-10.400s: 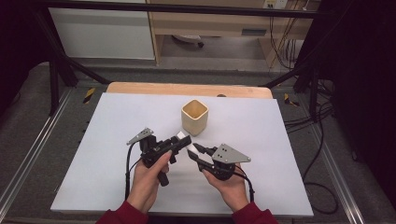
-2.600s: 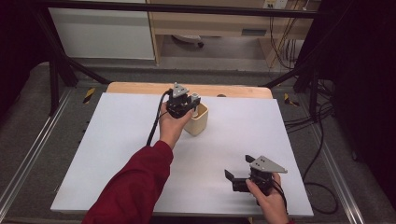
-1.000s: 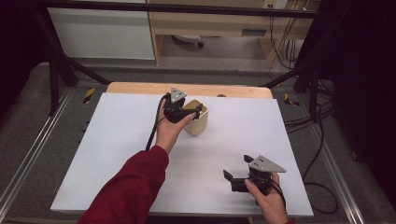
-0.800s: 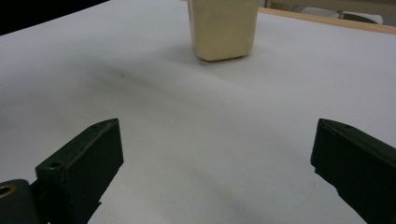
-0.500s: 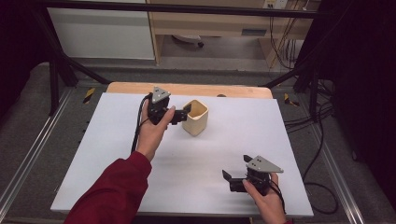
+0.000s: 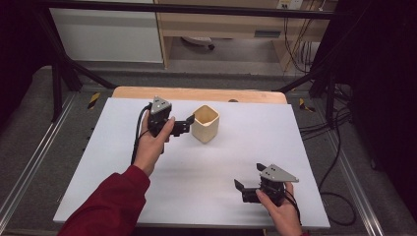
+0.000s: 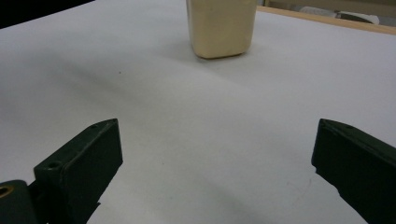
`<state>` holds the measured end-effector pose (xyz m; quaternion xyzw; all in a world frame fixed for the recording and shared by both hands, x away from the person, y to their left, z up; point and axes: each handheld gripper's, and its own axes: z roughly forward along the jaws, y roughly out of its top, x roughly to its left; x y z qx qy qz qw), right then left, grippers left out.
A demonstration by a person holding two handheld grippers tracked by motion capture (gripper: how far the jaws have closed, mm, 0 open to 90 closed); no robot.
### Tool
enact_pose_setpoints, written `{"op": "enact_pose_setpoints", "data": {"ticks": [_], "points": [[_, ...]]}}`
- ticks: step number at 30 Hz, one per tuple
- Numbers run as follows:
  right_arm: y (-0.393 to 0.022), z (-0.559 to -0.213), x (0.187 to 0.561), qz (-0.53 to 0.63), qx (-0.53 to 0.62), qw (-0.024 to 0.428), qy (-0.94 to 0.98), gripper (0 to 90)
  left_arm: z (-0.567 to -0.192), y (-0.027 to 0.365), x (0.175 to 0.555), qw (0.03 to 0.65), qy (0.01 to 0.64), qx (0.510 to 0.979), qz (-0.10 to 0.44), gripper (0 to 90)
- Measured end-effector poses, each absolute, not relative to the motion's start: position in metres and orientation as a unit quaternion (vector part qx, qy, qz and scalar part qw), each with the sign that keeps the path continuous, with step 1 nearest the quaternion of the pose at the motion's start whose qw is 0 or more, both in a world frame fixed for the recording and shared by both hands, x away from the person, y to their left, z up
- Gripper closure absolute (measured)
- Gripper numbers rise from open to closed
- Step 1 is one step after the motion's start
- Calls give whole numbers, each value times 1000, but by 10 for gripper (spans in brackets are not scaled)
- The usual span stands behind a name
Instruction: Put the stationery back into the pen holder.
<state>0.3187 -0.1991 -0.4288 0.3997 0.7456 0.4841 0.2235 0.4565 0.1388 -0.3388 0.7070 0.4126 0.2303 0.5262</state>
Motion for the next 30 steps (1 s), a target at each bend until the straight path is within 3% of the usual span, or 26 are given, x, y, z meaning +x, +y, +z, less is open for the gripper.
{"op": "enact_pose_setpoints", "data": {"ticks": [30], "points": [[-219, -426, 320, 484, 420, 239, 729, 27, -397, 242, 341, 541, 421, 683, 251, 57]]}}
